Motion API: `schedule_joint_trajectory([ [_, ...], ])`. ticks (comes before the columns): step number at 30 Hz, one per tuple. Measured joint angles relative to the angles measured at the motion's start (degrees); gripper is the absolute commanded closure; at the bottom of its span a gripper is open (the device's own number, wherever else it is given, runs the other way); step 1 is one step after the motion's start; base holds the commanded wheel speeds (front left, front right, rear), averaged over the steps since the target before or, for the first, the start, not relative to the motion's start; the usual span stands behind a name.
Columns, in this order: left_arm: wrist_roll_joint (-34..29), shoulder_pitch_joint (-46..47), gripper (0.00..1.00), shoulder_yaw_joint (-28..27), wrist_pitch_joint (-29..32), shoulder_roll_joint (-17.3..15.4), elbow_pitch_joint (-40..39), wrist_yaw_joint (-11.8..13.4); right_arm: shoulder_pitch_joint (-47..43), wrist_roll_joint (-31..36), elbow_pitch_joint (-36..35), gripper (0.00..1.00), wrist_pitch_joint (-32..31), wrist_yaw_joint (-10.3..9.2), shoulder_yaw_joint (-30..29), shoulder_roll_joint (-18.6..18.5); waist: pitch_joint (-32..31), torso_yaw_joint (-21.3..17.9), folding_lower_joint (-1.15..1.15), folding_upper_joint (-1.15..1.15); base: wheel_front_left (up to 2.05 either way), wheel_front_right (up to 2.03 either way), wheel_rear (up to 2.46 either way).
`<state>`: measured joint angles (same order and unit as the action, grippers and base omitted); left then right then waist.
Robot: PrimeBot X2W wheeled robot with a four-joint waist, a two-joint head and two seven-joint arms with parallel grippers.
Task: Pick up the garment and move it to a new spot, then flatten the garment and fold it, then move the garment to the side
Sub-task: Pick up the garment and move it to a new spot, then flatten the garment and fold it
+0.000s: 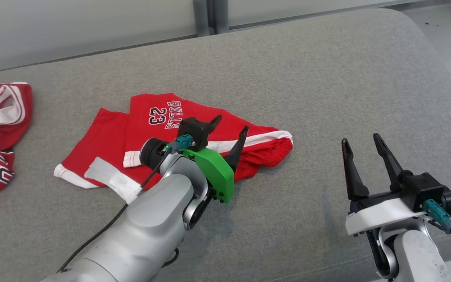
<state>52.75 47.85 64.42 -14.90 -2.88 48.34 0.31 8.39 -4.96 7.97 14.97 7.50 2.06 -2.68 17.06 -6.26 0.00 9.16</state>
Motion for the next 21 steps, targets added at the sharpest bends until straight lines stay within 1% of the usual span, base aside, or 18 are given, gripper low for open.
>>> schedule_joint_trajectory([
  [3, -3.09, -1.89, 0.0, -4.7, -0.07, -0.79, -2.82, 0.81, -0.24, 0.09, -0.38, 0.0, 0.0, 0.0, -1.16, -0.01, -1.11, 1.81, 0.0, 0.0, 0.0, 0.0, 0.0],
  [9, -8.94, -10.08, 0.0, -13.35, -0.14, -4.04, -9.51, 2.58, -1.21, 0.64, -1.2, 0.0, 0.0, 0.0, -1.3, 0.01, -3.56, 4.44, 0.0, 0.0, 0.0, 0.0, 0.0],
  [12, -10.28, -14.23, 0.0, -16.67, -0.23, -4.93, -11.4, 3.04, -1.63, 0.7, -1.54, 0.0, 0.0, 0.0, -1.3, 0.0, -4.42, 5.48, 0.0, 0.02, 0.0, 0.0, 0.0],
  [17, -11.02, -18.9, 0.0, -21.96, -0.23, -5.76, -11.52, 3.24, -2.31, 0.71, -1.56, 0.0, 0.0, 0.0, -1.01, 0.01, -5.27, 6.38, 0.0, 0.02, 0.0, 0.0, 0.0],
  [18, -10.98, -19.95, 0.0, -23.58, -0.23, -5.92, -10.14, 3.23, -2.36, 0.71, -1.56, 0.0, 0.0, 0.0, -0.7, -0.01, -5.2, 6.28, 0.0, 0.01, 0.0, 0.0, 0.0],
  [21, -10.37, -20.43, 0.0, -25.98, -0.23, -6.12, -6.66, 2.97, -2.29, 0.74, -1.54, 0.0, 0.0, 0.0, 0.37, 0.03, -4.86, 5.6, 0.0, 0.01, 0.0, 0.0, 0.0],
])
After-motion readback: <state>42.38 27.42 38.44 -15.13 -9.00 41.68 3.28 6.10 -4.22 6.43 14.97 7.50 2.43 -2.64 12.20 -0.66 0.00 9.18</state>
